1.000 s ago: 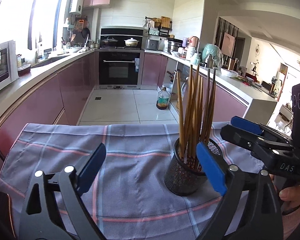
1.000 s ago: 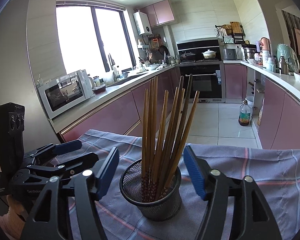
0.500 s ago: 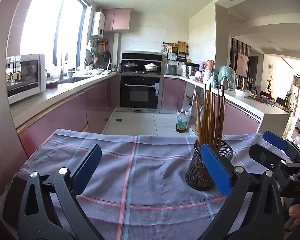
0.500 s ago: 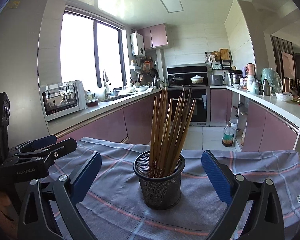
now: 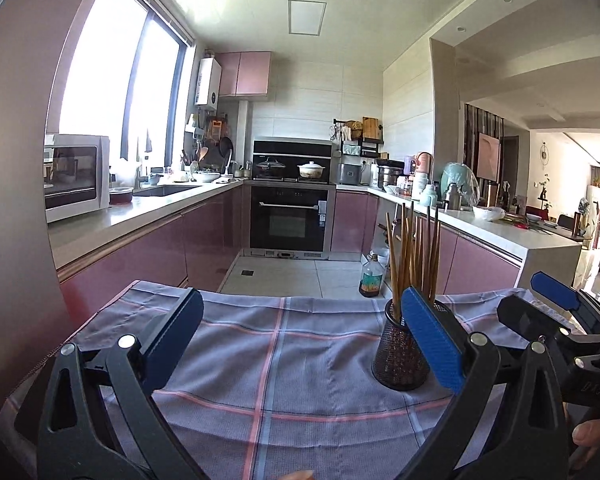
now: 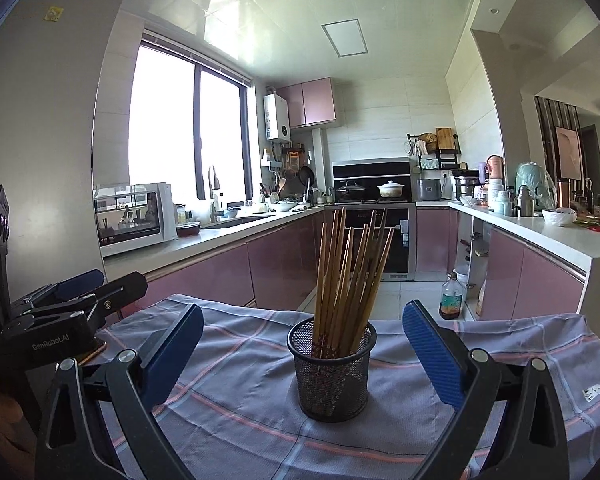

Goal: Organize utensils

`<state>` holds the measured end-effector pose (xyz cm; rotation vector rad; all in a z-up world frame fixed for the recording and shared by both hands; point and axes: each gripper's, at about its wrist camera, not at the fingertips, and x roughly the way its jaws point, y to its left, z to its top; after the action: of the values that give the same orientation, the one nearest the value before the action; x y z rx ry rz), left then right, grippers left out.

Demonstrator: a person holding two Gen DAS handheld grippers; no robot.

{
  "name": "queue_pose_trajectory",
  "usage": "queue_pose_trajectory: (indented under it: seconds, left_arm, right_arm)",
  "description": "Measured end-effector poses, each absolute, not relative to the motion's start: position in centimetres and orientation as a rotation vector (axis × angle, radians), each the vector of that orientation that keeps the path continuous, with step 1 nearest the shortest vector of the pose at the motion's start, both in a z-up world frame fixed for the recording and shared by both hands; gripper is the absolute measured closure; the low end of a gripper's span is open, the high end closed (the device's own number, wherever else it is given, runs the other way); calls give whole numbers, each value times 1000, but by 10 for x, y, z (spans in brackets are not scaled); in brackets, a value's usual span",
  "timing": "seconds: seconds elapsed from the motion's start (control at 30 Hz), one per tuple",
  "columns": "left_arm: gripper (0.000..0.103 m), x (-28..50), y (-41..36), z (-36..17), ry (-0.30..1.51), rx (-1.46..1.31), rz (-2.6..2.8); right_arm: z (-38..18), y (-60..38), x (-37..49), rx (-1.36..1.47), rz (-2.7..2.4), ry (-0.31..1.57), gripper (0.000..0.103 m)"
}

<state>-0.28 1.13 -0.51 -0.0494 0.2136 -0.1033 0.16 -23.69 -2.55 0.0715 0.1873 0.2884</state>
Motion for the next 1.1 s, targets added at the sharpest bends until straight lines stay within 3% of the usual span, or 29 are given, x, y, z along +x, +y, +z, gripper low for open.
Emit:
queue_pose_trajectory:
  seconds: [1.1]
  left_arm:
    - [5,-6,3,-1,184,-37,-94]
  right_arm:
    - [-30,-236,2,90,300,192,6]
